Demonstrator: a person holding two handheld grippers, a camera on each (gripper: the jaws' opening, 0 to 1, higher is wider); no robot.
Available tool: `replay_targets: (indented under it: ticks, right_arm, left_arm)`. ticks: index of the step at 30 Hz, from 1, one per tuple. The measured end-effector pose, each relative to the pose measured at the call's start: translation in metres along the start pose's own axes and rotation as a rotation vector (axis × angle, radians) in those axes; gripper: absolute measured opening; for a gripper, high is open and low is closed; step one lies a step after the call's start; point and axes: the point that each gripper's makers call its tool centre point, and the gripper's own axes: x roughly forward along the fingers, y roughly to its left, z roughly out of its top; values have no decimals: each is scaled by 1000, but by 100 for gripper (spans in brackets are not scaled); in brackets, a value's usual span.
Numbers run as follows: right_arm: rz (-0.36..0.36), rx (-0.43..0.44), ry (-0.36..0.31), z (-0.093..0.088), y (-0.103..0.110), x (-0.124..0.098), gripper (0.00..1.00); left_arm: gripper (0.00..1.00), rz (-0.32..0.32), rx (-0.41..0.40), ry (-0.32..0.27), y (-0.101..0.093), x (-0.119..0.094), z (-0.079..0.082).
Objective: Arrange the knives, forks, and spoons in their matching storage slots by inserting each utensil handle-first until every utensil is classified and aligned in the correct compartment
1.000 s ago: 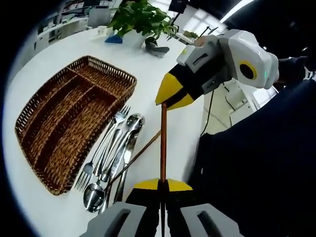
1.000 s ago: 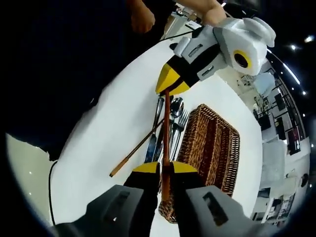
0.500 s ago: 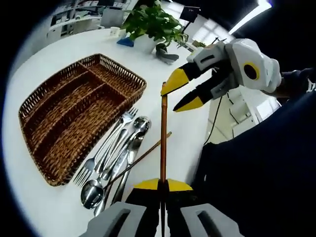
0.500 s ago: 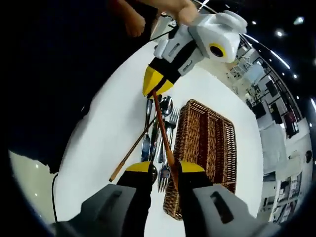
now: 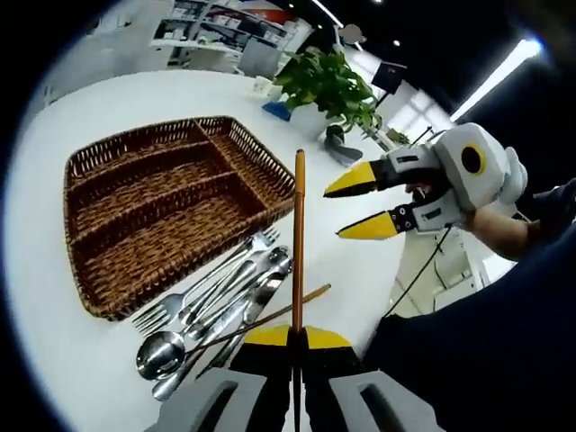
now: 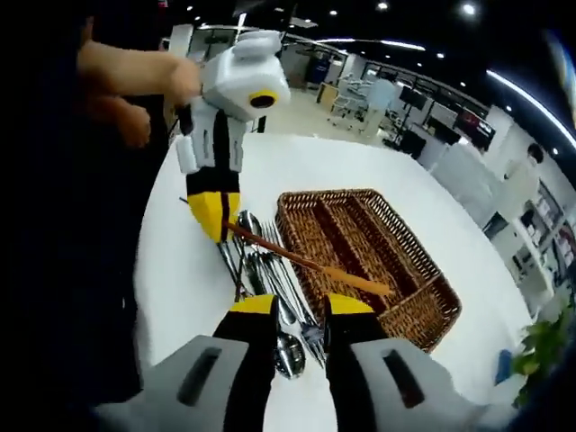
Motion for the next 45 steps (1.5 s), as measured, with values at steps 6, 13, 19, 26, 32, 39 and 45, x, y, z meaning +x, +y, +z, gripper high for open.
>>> replay_targets:
  ticks: [6,13,19,26,32,39,45]
  right_arm:
    - [21,217,-69,14,11,12,17]
    - [55,540,-168,27,16,25,17]
    - [124,759,-261,40,19,29,17]
    - [145,863,-297,44,21,30,14]
    - [121,894,-304,40,15,27,8]
    - [119,986,-334,41,12,27,6]
    - [110,1035,-342,45,12,28,3]
  left_arm:
    - [2,19,-36,-86,-1,2,12]
    - [2,102,-42,-177,5,-2,23]
    - [2,123,-51,-207,6,-3,25]
    - [2,109,-41,-235,-3,-2,31]
    - [2,104,-36,-238,-5,0,35]
    - [3,139,-4,-208,-8,3,37]
    - [5,165,40,-197,-10,9,37]
